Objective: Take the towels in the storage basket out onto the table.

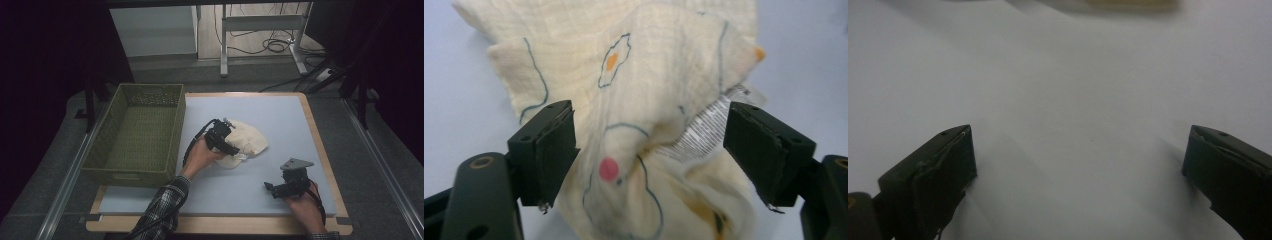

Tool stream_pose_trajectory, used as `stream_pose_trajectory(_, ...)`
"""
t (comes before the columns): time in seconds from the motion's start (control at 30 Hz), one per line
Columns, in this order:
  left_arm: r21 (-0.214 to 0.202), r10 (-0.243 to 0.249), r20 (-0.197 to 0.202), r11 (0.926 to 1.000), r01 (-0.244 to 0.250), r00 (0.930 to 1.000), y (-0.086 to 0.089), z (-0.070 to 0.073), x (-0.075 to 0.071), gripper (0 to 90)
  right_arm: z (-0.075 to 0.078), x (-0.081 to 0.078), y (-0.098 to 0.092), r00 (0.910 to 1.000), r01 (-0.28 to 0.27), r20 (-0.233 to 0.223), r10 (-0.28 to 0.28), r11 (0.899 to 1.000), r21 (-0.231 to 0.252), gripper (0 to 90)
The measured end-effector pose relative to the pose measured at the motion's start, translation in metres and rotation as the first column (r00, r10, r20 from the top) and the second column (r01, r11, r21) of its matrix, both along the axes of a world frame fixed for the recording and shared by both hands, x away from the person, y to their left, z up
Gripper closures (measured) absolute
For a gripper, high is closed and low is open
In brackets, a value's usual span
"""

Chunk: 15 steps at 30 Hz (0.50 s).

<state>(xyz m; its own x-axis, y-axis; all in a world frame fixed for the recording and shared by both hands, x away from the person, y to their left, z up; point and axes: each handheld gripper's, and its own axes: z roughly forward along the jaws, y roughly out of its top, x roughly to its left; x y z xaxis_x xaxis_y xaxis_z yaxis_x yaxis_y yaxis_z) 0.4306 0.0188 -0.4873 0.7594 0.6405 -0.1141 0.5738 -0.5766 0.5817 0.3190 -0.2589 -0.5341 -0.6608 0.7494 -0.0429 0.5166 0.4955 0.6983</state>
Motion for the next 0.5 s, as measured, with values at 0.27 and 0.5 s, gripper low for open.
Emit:
stream_pose_trajectory(0.27, -0.007, 0.005, 0.023, 1.0, -0.005, 0.9997, 0.017, 0.016, -0.023, 28.4, 0.0, 0.0, 0.0, 1.0, 0.001, 0.0, -0.001, 1.0, 0.0, 0.8)
stream_pose_trajectory(0.5, -0.028, -0.011, 0.047, 0.9995, 0.012, 0.9988, 0.027, 0.015, -0.046, 34.4, 0.0, 0.0, 0.0, 1.0, -0.001, 0.001, 0.001, 1.0, -0.002, 0.9)
